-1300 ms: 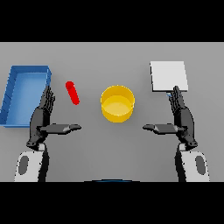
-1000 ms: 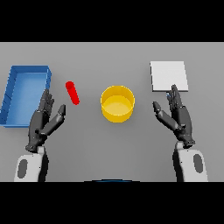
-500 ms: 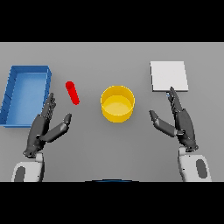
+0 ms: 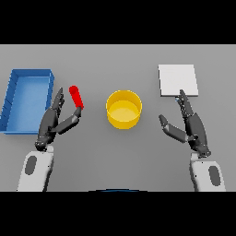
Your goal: Pick up the red beaker and tilt it to pour out 1 green nut into yellow bowl. Pick up the yellow bowl and place it on the metallic measuring scale.
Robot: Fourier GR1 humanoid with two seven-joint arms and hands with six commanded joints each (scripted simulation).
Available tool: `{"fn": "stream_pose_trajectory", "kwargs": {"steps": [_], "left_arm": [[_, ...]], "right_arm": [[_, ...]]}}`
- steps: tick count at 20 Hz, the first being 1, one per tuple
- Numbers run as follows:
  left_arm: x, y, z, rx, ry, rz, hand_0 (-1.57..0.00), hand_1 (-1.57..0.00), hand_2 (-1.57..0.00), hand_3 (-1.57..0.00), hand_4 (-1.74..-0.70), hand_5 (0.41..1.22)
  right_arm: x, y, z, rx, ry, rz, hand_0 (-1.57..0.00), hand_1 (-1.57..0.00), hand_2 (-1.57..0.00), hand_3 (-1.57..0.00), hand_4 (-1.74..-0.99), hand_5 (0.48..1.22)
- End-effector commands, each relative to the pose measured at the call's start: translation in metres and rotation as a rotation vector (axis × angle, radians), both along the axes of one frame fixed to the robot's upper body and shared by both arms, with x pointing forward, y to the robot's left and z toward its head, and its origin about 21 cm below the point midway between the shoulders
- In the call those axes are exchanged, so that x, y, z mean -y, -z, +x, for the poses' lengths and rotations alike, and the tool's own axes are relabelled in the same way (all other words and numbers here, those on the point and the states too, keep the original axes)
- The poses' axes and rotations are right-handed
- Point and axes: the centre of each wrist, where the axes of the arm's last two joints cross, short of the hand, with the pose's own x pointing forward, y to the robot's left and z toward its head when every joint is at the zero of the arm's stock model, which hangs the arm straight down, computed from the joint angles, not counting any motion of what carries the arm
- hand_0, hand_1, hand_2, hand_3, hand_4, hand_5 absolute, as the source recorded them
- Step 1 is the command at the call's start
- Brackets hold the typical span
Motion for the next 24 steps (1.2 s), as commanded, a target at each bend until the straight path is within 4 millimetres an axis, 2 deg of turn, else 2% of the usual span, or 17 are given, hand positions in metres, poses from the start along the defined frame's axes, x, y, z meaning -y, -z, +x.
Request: {"fn": "stream_pose_trajectory", "kwargs": {"steps": [1,4,9,11,13,15,18,19,21,22,24], "left_arm": [[-0.001,0.001,0.009,0.008,-0.008,0.003,0.00,0.00,0.00,0.00,-1.21,0.654],[0.002,0.003,0.029,0.019,-0.006,0.001,0.00,0.00,0.00,0.00,-1.22,0.644],[0.014,0.012,0.052,0.010,-0.006,0.023,0.00,0.00,0.00,0.00,-1.22,0.633],[0.017,0.009,0.063,0.018,-0.003,0.054,0.00,0.00,0.00,0.00,-1.22,0.639],[0.018,0.015,0.067,0.023,0.002,0.065,0.00,0.00,0.00,0.00,-1.24,0.660],[0.022,0.020,0.070,0.029,0.017,0.041,0.00,0.00,0.00,0.00,-1.27,0.675],[0.027,0.020,0.078,0.039,0.004,0.019,0.00,0.00,0.00,0.00,-1.33,0.709],[0.029,0.023,0.079,0.040,-0.006,0.011,0.00,-0.01,-0.05,-0.03,-1.35,0.726],[0.033,0.027,0.080,0.046,-0.023,-0.017,-0.34,-0.31,-0.32,-0.24,-1.39,0.765],[0.034,0.027,0.082,0.042,-0.036,-0.035,-0.58,-0.56,-0.55,-0.42,-1.42,0.786],[0.038,0.027,0.087,0.060,-0.050,-0.061,-0.94,-0.92,-0.92,-0.83,-1.42,0.943]], "right_arm": [[0.001,0.000,-0.002,-0.001,0.003,0.004,0.00,0.00,0.00,0.00,-1.292,0.615],[0.000,-0.001,-0.006,0.007,0.004,-0.003,0.00,0.00,0.00,0.00,-1.295,0.622],[0.003,0.001,-0.003,-0.010,0.028,-0.012,0.00,0.00,0.00,0.00,-1.300,0.631],[-0.002,-0.001,0.000,-0.015,0.027,-0.022,0.00,0.00,0.00,0.00,-1.303,0.637],[0.003,-0.003,0.002,-0.014,0.031,-0.020,0.00,0.00,0.00,0.00,-1.299,0.639],[0.000,0.000,0.000,-0.005,0.029,-0.017,0.00,0.00,0.00,0.00,-1.301,0.644],[0.006,0.001,0.001,-0.013,0.039,-0.010,0.00,0.00,0.00,0.00,-1.303,0.646],[0.005,0.002,0.001,-0.011,0.038,-0.018,0.00,0.00,0.00,0.00,-1.301,0.647],[0.002,0.002,0.003,-0.023,0.043,-0.020,0.00,0.00,0.00,0.00,-1.294,0.645],[0.003,0.002,0.001,-0.021,0.041,-0.017,0.00,0.00,0.00,0.00,-1.292,0.645],[-0.001,-0.002,0.006,-0.027,0.043,-0.017,0.00,0.00,0.00,0.00,-1.290,0.646]]}}
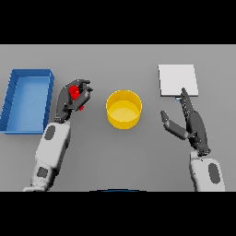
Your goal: Pick up the red beaker and tilt it to pour out 1 green nut into yellow bowl. Pick up the yellow bowl and place it on the metallic measuring scale.
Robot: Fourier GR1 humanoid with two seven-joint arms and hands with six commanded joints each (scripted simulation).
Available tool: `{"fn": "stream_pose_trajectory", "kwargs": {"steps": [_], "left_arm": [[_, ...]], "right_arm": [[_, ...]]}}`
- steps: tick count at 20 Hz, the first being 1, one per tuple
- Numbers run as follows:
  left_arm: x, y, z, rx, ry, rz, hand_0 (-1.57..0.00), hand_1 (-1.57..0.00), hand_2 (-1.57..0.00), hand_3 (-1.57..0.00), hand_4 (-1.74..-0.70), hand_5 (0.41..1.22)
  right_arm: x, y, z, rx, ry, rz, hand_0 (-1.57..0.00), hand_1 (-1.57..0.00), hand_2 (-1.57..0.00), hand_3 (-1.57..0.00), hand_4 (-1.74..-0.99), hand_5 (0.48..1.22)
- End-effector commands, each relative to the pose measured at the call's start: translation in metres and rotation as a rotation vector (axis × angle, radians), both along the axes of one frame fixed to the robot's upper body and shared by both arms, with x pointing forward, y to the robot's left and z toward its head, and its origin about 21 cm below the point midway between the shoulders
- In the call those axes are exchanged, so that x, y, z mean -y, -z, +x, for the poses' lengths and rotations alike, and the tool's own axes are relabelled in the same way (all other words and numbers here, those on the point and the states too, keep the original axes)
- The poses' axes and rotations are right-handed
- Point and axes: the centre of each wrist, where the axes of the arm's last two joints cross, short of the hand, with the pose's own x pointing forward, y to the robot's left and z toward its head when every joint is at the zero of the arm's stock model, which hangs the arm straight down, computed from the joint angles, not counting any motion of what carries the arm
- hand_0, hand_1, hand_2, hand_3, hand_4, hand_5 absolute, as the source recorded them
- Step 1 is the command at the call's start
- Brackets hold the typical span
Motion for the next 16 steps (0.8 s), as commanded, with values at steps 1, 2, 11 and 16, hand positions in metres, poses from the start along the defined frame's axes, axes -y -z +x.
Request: {"fn": "stream_pose_trajectory", "kwargs": {"steps": [1,2,11,16], "left_arm": [[-0.002,0.001,0.001,0.004,-0.005,-0.002,-1.07,-1.05,-1.05,-0.98,-1.48,0.998],[-0.002,0.001,0.004,0.015,-0.002,0.013,-1.17,-1.16,-1.15,-1.08,-1.53,1.043],[0.004,-0.013,0.003,0.064,0.047,0.059,-1.52,-1.52,-1.51,-1.47,-1.51,1.197],[0.004,-0.038,0.005,0.114,0.050,0.078,-1.55,-1.55,-1.55,-1.54,-1.50,1.213]], "right_arm": [[0.001,0.001,-0.003,0.014,-0.005,-0.001,0.00,0.00,0.00,0.00,-1.291,0.647],[0.001,0.003,-0.006,0.010,-0.006,0.000,0.00,0.00,0.00,0.00,-1.291,0.649],[-0.001,0.001,-0.004,0.026,-0.008,0.002,0.00,0.00,0.00,0.00,-1.289,0.652],[0.000,0.002,-0.005,0.019,0.003,-0.014,0.00,0.00,0.00,0.00,-1.294,0.664]]}}
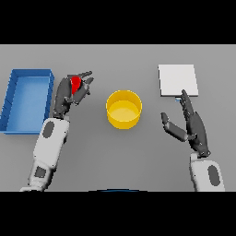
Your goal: Pick up the red beaker and tilt it to pour out 1 green nut into yellow bowl. Pick up the yellow bowl and place it on the metallic measuring scale.
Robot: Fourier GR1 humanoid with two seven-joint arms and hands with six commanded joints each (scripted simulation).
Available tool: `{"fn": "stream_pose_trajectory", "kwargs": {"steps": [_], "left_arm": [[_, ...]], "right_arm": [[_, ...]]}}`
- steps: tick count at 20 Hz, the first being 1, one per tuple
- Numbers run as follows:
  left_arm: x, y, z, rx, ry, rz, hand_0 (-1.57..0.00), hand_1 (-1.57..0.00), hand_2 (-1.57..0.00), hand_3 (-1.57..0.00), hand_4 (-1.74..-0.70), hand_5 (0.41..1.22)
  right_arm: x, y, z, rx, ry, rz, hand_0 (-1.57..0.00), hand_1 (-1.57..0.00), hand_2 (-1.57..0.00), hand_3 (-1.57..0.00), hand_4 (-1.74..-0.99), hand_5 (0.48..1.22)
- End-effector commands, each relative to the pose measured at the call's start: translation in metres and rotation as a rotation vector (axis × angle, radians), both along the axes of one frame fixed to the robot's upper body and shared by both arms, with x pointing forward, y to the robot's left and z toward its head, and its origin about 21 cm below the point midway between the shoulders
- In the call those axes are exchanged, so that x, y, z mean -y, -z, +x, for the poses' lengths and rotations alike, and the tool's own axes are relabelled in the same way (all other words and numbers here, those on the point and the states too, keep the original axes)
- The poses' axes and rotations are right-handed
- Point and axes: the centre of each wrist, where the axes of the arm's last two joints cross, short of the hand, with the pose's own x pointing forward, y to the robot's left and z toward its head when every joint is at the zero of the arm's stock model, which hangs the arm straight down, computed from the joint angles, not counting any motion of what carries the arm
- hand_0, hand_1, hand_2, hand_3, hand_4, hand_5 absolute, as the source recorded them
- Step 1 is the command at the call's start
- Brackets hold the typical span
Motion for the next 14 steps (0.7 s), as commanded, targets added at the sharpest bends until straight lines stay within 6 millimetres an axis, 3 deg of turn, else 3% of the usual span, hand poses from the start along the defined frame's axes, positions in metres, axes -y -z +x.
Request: {"fn": "stream_pose_trajectory", "kwargs": {"steps": [1,5,11,14], "left_arm": [[0.001,-0.008,0.000,0.017,0.006,0.033,-1.56,-1.56,-1.56,-1.54,-1.50,1.215],[0.000,-0.036,0.001,0.038,0.043,0.185,-1.57,-1.57,-1.56,-1.56,-1.62,1.174],[0.006,-0.051,0.013,0.024,0.075,0.315,-1.57,-1.57,-1.57,-1.56,-1.64,1.131],[0.017,-0.065,0.018,0.057,0.134,0.523,-1.57,-1.57,-1.57,-1.57,-1.69,1.124]], "right_arm": [[-0.001,0.003,0.000,-0.004,-0.002,-0.001,0.00,0.00,0.00,0.00,-1.295,0.665],[0.001,0.000,0.002,0.015,-0.017,-0.005,0.00,0.00,0.00,0.00,-1.277,0.664],[-0.005,0.004,-0.004,0.004,-0.025,-0.002,0.00,0.00,0.00,0.00,-1.274,0.683],[-0.006,0.005,-0.001,-0.005,-0.023,0.016,0.00,0.00,0.00,0.00,-1.274,0.688]]}}
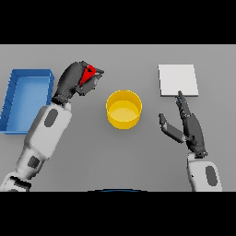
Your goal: Pick up the red beaker and tilt it to pour out 1 green nut into yellow bowl. Pick up the yellow bowl and place it on the metallic measuring scale.
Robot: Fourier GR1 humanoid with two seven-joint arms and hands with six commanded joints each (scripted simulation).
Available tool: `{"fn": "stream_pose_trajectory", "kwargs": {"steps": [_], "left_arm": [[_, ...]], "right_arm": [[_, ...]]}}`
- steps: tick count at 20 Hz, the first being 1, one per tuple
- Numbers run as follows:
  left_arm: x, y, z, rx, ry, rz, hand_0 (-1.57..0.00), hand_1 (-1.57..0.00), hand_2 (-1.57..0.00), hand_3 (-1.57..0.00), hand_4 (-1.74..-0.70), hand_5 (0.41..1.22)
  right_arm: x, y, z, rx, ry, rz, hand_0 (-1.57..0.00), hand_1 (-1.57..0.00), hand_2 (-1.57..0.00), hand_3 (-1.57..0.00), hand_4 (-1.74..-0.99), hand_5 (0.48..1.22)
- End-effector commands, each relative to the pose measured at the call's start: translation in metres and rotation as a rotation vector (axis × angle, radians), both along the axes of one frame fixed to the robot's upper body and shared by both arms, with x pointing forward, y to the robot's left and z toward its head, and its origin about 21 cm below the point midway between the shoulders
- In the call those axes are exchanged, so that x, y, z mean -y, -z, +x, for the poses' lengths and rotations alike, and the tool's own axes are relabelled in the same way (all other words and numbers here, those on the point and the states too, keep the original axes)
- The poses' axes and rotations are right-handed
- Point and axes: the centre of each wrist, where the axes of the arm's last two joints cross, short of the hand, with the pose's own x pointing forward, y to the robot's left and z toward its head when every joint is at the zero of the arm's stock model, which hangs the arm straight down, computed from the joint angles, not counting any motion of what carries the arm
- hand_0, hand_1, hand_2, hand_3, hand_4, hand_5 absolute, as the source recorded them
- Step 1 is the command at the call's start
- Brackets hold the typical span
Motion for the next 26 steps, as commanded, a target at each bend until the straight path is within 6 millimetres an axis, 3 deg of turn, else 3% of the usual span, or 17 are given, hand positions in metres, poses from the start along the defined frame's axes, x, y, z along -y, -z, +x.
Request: {"fn": "stream_pose_trajectory", "kwargs": {"steps": [1,5,9,12,15,21,26], "left_arm": [[0.001,-0.004,0.003,0.022,0.016,0.086,-1.57,-1.57,-1.57,-1.57,-1.70,1.127],[0.010,-0.023,0.012,0.044,0.095,0.398,-1.57,-1.57,-1.57,-1.57,-1.72,1.160],[0.025,-0.029,0.013,0.044,0.209,0.656,-1.57,-1.57,-1.57,-1.57,-1.73,1.196],[0.038,-0.035,0.019,0.020,0.281,0.831,-1.57,-1.57,-1.57,-1.57,-1.61,1.208],[0.054,-0.044,0.023,0.017,0.298,1.011,-1.57,-1.57,-1.57,-1.36,-1.66,1.214],[0.080,-0.053,0.026,0.037,0.385,1.286,-1.57,-1.57,-1.57,-1.20,-1.71,1.219],[0.101,-0.058,0.024,0.150,0.432,1.477,-1.57,-1.57,-1.57,-1.45,-1.73,1.220]], "right_arm": [[0.002,-0.004,0.000,0.021,0.005,-0.005,0.00,0.00,0.00,0.00,-1.272,0.689],[0.002,-0.004,-0.002,0.010,0.004,-0.019,0.00,0.00,0.00,0.00,-1.287,0.694],[0.002,-0.002,-0.004,0.000,0.009,-0.029,0.00,0.00,0.00,0.00,-1.290,0.694],[0.001,-0.002,0.000,-0.017,0.014,0.004,0.00,0.00,0.00,0.00,-1.284,0.678],[0.000,-0.001,-0.001,-0.022,0.024,0.033,0.00,0.00,0.00,0.00,-1.279,0.651],[0.002,-0.002,-0.002,-0.035,0.027,0.072,0.00,0.00,0.00,0.00,-1.301,0.607],[0.003,0.002,-0.001,-0.046,0.030,0.053,0.00,0.00,0.00,0.00,-1.297,0.600]]}}
